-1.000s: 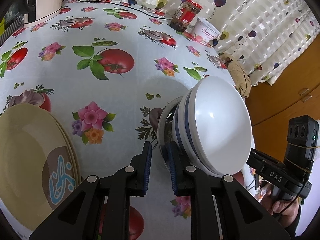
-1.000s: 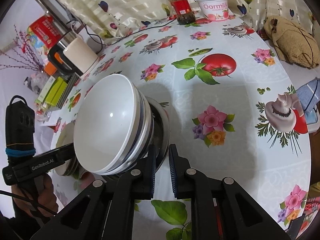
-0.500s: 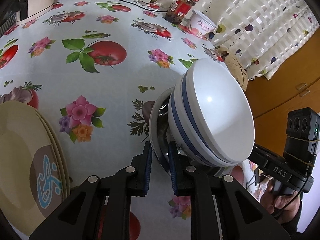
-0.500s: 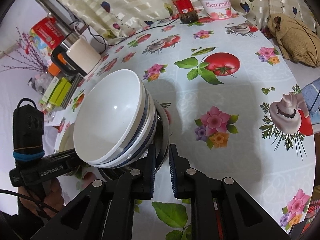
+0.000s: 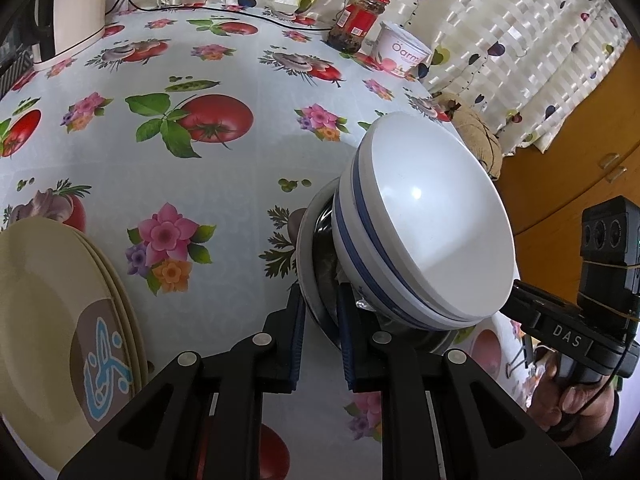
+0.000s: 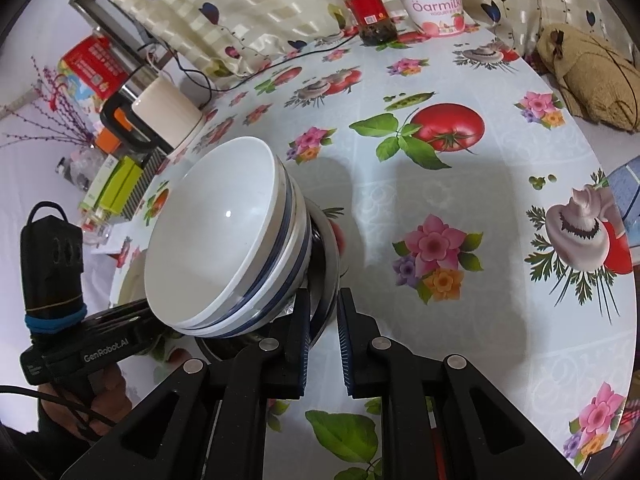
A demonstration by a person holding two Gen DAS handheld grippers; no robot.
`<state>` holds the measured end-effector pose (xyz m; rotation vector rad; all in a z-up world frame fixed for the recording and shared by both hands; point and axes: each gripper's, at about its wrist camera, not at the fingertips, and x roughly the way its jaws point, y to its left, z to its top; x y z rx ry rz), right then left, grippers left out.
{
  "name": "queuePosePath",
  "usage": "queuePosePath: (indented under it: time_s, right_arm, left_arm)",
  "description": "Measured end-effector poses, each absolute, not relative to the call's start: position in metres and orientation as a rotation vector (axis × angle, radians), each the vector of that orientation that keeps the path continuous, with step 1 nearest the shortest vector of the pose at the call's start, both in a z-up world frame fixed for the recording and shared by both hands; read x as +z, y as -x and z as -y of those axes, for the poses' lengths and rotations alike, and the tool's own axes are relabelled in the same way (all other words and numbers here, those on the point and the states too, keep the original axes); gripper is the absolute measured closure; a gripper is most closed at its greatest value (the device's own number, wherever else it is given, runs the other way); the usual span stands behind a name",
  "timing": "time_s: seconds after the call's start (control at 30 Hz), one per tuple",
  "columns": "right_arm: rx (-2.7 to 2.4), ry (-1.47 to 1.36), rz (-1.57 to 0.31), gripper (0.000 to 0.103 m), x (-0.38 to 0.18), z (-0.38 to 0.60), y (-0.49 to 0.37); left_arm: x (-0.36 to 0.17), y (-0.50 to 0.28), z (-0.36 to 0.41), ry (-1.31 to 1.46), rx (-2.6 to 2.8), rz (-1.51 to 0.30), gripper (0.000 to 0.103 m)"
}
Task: Organize plates and bowls
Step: 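Lift and carry the nested bowl stack with the left gripper toward the beige plates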
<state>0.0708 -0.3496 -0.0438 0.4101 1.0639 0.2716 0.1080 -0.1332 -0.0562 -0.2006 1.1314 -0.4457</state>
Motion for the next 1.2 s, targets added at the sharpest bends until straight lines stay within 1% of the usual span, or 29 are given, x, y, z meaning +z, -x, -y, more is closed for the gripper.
queuePosePath:
  time_s: [0.37,0.77,1.2]
  right_arm:
    - [0.268,-0.399,-1.063,0.090,-0.043,0.349,-0.068]
    - [0.277,-0.382,-1.040,0.090,-0.028,0.342,-0.068]
    - [0.319,-0.343,-1.014,0.090,-0.008,0.319,-0.072]
  left_arm:
    - [-0.051,-0.106,0.133,0.189,-0.438,-1.116,0.087]
    - [-0.034,-0.103,0.124,0.195,-0.424,-1.081,0.087]
    - [-0.016,-0.093,0.094,0.215,-0.373,-1.039,0.087]
